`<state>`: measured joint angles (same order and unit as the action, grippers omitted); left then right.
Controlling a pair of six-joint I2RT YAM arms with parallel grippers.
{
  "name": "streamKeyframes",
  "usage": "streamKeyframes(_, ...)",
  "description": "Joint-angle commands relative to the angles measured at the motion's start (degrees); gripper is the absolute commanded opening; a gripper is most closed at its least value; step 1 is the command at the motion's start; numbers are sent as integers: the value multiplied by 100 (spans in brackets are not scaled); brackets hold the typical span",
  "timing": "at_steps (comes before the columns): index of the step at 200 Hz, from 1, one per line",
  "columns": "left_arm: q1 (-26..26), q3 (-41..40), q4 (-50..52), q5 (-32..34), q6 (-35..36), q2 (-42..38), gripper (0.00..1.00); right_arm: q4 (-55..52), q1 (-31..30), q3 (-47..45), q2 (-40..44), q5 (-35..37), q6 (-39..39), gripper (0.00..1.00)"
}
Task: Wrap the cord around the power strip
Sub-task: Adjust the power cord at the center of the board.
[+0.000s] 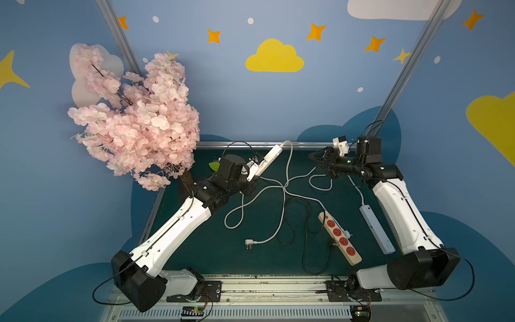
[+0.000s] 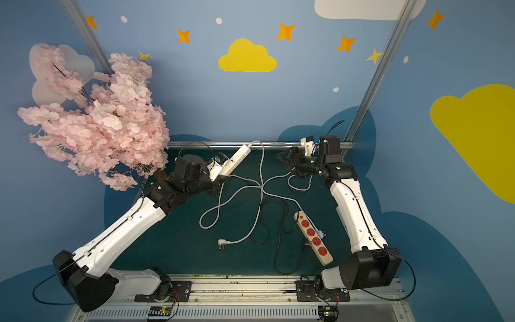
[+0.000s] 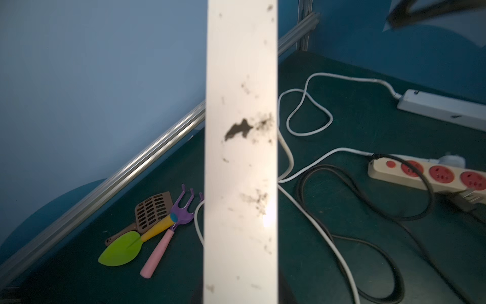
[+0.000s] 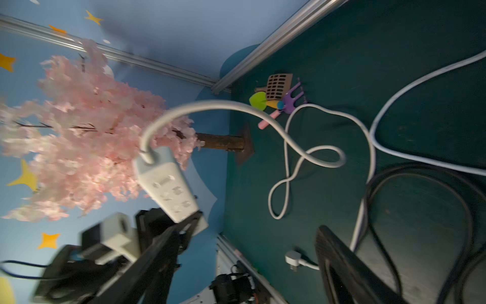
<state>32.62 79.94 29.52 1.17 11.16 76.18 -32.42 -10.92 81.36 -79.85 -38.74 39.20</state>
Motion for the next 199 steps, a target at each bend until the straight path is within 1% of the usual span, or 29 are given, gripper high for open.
streamKeyframes(1, -51, 817, 638, -1109, -752, 163, 2, 851, -291, -864, 304, 1057, -1382, 82)
streamKeyframes(12, -133, 1169, 951, -1412, -916, 311, 3, 1485, -492, -1321, 500, 1492, -1850, 82)
streamKeyframes(19, -195, 1358, 1107, -1741, -1017, 404, 3, 1884, -614, -1594, 612, 1784, -2165, 82)
streamKeyframes(33, -300, 1596, 1334, -2137, -1130, 530, 2, 2812, -761, -2041, 759, 2167, -2403, 83)
streamKeyframes(40, -345, 1675, 1415, -2311, -1146, 586, 3, 3178, -746, -2130, 837, 2139, -2307, 83)
streamKeyframes(56, -392, 1657, 1416, -2570, -1163, 655, 2, 3622, -724, -1960, 977, 1641, -1836, 83)
streamKeyframes(65, -433, 1575, 1305, -2688, -1243, 690, 3, 3452, -798, -1653, 966, 1504, -1530, 83)
streamKeyframes(77, -444, 1461, 1126, -2600, -1283, 744, 3, 2760, -876, -1124, 828, 1351, -1046, 83)
streamKeyframes(88, -413, 1289, 880, -2490, -1235, 757, 3, 2322, -919, -803, 691, 1049, -286, 83)
streamKeyframes(104, -324, 961, 405, -2399, -1192, 757, 2, 2388, -1107, -701, 602, 898, 646, 83)
streamKeyframes(122, -149, 841, 145, -2249, -1020, 822, 3, 2578, -1347, -646, 522, 1016, 1335, 83)
streamKeyframes(132, -49, 858, 134, -2157, -920, 871, 3, 2550, -1448, -550, 421, 1119, 1506, 83)
streamKeyframes(157, 92, 794, 12, -2001, -889, 878, 3, 1507, -1562, 25, 19, 1403, 1635, 79)
streamKeyframes(171, 121, 672, -125, -1928, -899, 814, 3, 1374, -1595, 21, -38, 1550, 1758, 77)
streamKeyframes(182, 146, 558, -283, -1992, -975, 768, 3, 1347, -1667, -35, -71, 1741, 1850, 76)
streamKeyframes(199, 191, 531, -349, -1957, -1034, 808, 3, 1129, -1687, 6, -193, 1806, 1983, 74)
